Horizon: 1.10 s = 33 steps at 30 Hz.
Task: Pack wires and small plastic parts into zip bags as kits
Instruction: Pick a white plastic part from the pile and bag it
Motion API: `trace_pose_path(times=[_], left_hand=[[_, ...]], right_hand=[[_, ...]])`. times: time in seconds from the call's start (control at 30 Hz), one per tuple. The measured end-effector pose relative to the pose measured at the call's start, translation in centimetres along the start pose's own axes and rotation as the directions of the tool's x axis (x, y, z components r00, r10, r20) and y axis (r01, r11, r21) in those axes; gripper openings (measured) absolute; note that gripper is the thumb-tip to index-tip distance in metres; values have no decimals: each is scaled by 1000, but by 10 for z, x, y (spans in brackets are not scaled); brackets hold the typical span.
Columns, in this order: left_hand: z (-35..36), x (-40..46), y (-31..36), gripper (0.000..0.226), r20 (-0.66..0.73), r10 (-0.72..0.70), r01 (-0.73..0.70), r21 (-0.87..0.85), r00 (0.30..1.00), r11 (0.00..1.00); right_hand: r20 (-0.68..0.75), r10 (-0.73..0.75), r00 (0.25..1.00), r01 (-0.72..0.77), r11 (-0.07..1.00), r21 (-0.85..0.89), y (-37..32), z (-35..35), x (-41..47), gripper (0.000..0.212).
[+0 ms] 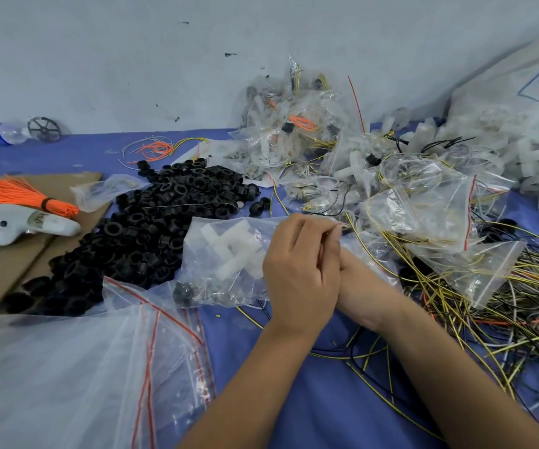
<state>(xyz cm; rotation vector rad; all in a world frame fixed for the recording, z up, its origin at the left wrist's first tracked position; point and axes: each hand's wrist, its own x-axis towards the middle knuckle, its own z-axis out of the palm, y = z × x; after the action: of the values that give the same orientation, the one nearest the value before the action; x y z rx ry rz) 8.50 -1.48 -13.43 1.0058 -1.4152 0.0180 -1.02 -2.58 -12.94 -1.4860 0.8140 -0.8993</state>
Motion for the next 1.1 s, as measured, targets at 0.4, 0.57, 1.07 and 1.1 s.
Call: trace_pose_path(times=[0.4,0.57,1.07,1.1], left_hand=[[-2,4,0,13,-85,-117,108,-103,989,989],[-4,6,-3,15,-138,-158,139,-138,978,981],[10,-6,-20,19,195,-362,382,-77,912,921],[10,-6,-20,19,194,-360,379,-69,913,923]], right_hand=[[38,-56,998,56,998,0,3,8,4,37],[37,-40,999,40,999,9,-2,9,5,32],[-661,-656,365,-462,488,-740,-18,-62,-7,28],[-700,-623,349,-558,463,-689,-18,-71,-9,44]])
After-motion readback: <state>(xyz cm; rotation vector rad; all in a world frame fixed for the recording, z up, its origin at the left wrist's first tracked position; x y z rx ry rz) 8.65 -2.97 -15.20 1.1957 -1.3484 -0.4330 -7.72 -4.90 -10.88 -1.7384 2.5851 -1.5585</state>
